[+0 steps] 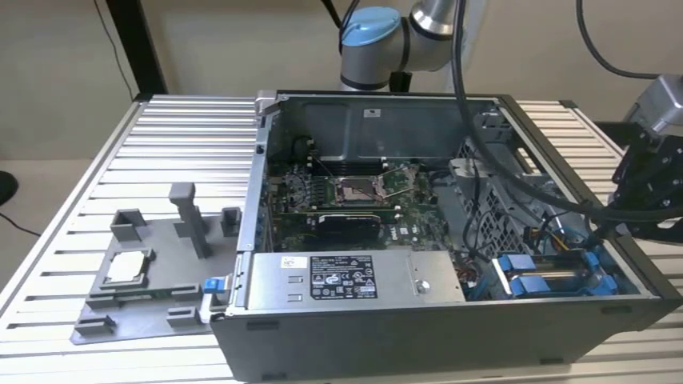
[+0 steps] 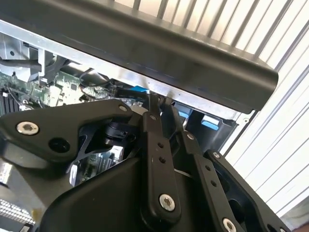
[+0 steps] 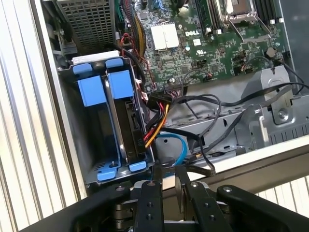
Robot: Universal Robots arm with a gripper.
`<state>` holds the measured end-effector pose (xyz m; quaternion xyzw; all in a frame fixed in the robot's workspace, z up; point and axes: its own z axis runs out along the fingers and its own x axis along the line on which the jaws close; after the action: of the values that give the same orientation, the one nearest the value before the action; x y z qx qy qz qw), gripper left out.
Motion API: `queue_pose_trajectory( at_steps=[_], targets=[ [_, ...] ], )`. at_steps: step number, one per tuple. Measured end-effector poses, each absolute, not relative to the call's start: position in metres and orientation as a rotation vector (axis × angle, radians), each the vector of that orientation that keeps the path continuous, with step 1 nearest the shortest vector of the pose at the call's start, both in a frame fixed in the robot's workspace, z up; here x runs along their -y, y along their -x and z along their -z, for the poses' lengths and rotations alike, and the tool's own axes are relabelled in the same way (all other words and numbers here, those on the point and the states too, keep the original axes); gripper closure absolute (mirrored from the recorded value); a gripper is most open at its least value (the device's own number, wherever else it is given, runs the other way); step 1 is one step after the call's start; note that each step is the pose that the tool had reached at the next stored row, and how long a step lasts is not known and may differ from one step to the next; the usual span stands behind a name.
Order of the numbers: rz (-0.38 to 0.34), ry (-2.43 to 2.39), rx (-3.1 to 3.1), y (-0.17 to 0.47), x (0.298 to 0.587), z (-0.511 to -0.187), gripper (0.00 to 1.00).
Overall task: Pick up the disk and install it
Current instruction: 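Insert the second disk wire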
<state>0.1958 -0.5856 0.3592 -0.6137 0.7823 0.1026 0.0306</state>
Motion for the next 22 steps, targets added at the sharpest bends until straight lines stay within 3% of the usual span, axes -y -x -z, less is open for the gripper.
queue_pose_trajectory(
  at_steps=[9,10,14,15,22],
  targets=[
    [-0.335,1.887,-2.428,-0.2017,0.5919,-0.3559,0.0],
    [-0.339,1.888,-2.431,-0.2019,0.5924,-0.3557,1.0],
    [-0.345,1.889,-2.436,-0.2018,0.593,-0.3556,1.0],
    [-0.346,1.889,-2.436,-0.2018,0.5931,-0.3555,0.0],
    [-0.364,1.894,-2.448,-0.2017,0.5932,-0.3514,0.0]
  ],
)
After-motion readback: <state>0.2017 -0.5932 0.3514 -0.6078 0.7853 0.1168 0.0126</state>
